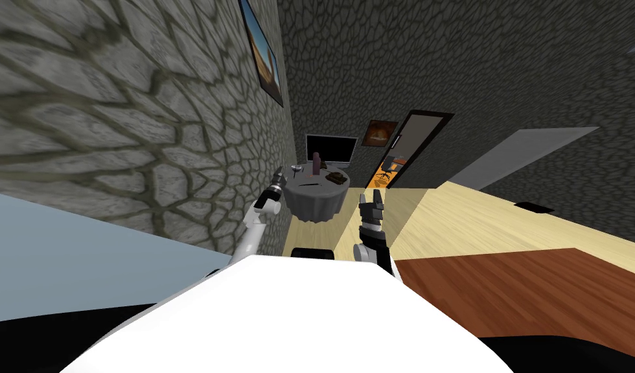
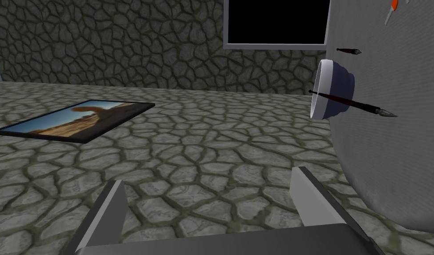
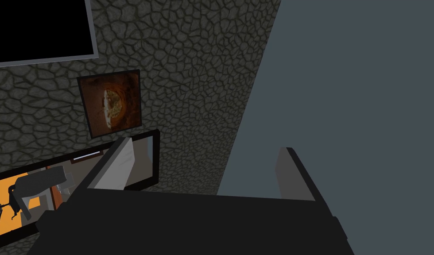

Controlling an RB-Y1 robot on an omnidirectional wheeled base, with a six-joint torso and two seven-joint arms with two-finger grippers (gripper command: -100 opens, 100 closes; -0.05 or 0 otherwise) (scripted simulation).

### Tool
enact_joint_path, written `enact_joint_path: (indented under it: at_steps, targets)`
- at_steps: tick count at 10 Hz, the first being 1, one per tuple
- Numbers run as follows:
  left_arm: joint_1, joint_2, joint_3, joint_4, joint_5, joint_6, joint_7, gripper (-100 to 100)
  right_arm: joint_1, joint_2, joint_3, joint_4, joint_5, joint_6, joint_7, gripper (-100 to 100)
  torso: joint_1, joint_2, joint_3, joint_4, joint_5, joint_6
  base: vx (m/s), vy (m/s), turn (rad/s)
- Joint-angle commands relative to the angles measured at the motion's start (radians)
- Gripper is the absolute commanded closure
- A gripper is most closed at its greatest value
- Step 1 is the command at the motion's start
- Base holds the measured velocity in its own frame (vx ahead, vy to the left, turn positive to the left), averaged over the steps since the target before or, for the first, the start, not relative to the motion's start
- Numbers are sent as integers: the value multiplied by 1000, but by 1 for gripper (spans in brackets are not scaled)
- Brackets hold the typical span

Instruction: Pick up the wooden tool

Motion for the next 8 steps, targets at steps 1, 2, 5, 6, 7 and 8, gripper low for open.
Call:
enact_joint_path:
  at_steps: [1,2,5,6,7,8]
  targets:
    - [-50,12,13,50,17,50,21,-100,0,0,0,0,0,0,0,0,0,0,0,0,0,0,3,16,-2]
    - [-80,12,13,70,17,77,21,-100,0,0,0,0,0,0,0,0,0,0,0,0,0,0,3,15,1]
    - [-144,20,23,128,30,163,38,-100,0,0,0,0,0,0,0,0,-1,0,0,0,0,0,4,6,1]
    - [-144,20,23,128,30,182,38,-100,0,0,0,0,0,0,0,0,-1,0,0,0,0,0,0,0,0]
    - [-192,28,33,172,43,220,54,-100,0,0,0,0,0,0,0,0,-1,0,0,0,0,0,8,4,11]
    - [-209,28,33,188,43,248,54,-100,0,0,0,0,0,0,0,0,-1,0,0,0,0,0,9,4,4]
